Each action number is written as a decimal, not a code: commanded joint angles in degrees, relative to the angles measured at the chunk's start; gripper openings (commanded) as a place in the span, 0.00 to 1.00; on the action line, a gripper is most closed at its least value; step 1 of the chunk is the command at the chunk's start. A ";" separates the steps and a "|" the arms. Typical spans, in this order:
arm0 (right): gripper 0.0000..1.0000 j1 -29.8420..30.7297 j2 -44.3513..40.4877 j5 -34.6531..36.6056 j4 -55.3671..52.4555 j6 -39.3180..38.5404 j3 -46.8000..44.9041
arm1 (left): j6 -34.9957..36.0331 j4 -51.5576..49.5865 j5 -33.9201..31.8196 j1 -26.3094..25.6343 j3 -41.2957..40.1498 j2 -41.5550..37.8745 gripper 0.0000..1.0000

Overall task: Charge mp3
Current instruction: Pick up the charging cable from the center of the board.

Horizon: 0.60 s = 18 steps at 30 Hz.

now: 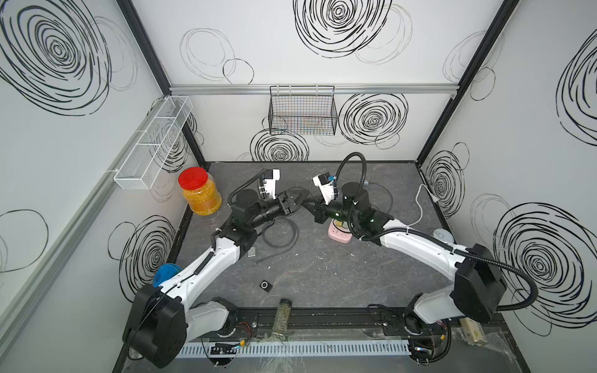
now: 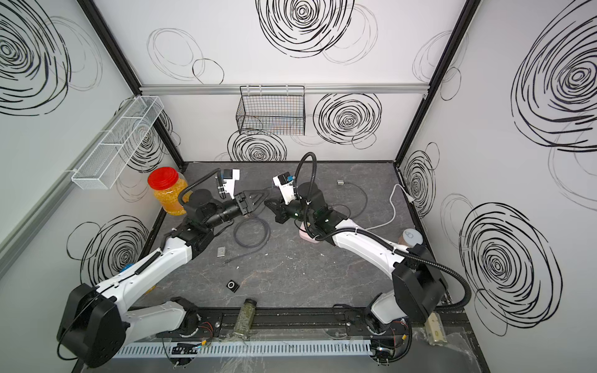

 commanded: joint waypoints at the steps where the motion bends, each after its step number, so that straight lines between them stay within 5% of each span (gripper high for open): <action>1: 0.00 0.07 -3.86 3.81 -7.13 -8.77 1.44 | 4.78 -10.37 -1.80 3.51 4.87 -4.40 0.58; 10: 0.00 1.90 -3.73 8.47 -25.44 -23.06 8.18 | 24.59 -47.10 3.10 6.08 24.55 -2.79 0.60; 18: 0.00 6.02 -5.49 13.55 -27.80 -31.84 9.07 | 30.30 -59.77 -3.97 3.04 30.87 -0.15 0.56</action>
